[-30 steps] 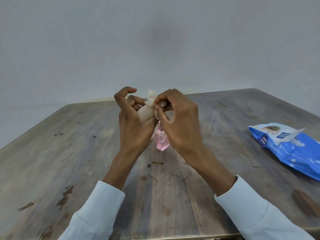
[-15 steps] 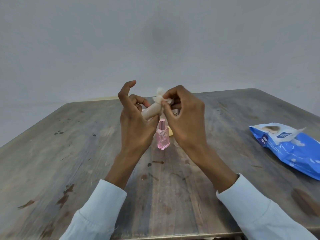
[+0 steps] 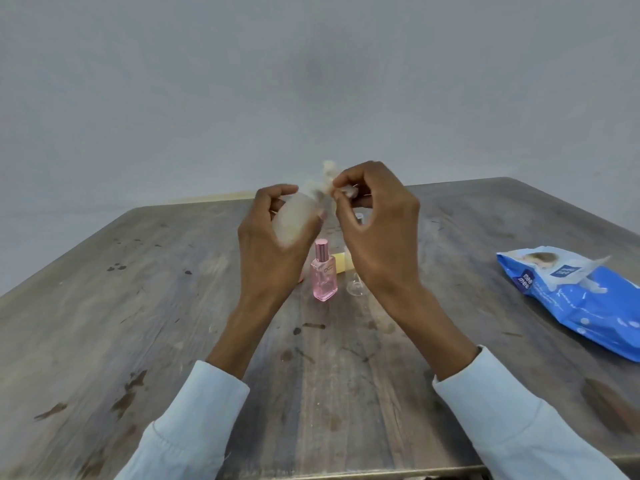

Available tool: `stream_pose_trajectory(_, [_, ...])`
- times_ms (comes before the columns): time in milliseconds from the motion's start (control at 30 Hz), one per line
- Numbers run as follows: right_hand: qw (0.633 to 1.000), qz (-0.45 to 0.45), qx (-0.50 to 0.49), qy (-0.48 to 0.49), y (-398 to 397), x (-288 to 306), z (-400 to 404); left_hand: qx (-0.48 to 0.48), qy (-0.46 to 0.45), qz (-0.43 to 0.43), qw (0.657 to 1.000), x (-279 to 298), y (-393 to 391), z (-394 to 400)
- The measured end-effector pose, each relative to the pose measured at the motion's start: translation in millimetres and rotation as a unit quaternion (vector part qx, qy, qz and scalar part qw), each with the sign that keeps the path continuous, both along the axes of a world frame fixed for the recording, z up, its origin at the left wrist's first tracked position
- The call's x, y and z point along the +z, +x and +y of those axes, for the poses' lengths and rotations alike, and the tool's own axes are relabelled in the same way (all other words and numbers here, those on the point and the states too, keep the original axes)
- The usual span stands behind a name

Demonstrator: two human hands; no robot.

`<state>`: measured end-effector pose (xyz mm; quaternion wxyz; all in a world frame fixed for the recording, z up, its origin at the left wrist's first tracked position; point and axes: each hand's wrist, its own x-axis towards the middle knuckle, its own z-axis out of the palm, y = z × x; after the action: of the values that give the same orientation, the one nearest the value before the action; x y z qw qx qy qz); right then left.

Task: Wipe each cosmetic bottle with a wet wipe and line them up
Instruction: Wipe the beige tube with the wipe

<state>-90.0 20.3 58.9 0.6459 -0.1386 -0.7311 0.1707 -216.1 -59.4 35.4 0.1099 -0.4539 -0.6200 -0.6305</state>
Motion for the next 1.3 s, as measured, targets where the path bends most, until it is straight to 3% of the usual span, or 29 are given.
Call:
stream_pose_trajectory(100, [0.999, 0.032, 0.025, -0.020, 1, 4, -2, -0.088, -0.016, -0.123, 0.988, 5, -2, 1])
stream_pose_trajectory(233, [0.998, 0.001, 0.063, -0.008, 0, 3, -8, -0.200, -0.009, -0.282, 0.938, 12, -1, -3])
stream_pose_trajectory(333, [0.996, -0.024, 0.087, 0.015, -3, 1, -12, -0.250, -0.006, -0.310, 0.917, 11, -5, -3])
stream_pose_trajectory(500, [0.988, -0.085, 0.105, 0.073, -9, -8, -22, -0.229, -0.015, -0.327, 0.917, 9, -4, -6])
stream_pose_trajectory(633, [0.975, -0.131, 0.114, 0.139, -13, -13, -34, -0.312, 0.011, -0.394, 0.864, 7, -13, -9])
stream_pose_trajectory(700, [0.977, -0.124, 0.110, 0.132, -12, -13, -32, -0.297, 0.007, -0.406, 0.865, 9, -10, -8])
stream_pose_trajectory(900, [0.998, -0.035, 0.053, 0.022, -7, -7, -13, -0.274, -0.068, -0.354, 0.892, 8, 0, -4])
stream_pose_trajectory(1033, [0.981, -0.111, 0.155, 0.040, -7, -8, -21, -0.252, 0.006, -0.387, 0.887, 13, 3, -6])
stream_pose_trajectory(1133, [0.955, -0.141, 0.250, -0.079, -4, -5, -20, -0.250, 0.026, -0.375, 0.892, 12, -2, -3])
stream_pose_trajectory(1300, [0.930, -0.049, 0.299, -0.207, 6, 5, -5, -0.177, -0.021, -0.149, 0.973, 2, -1, 3])
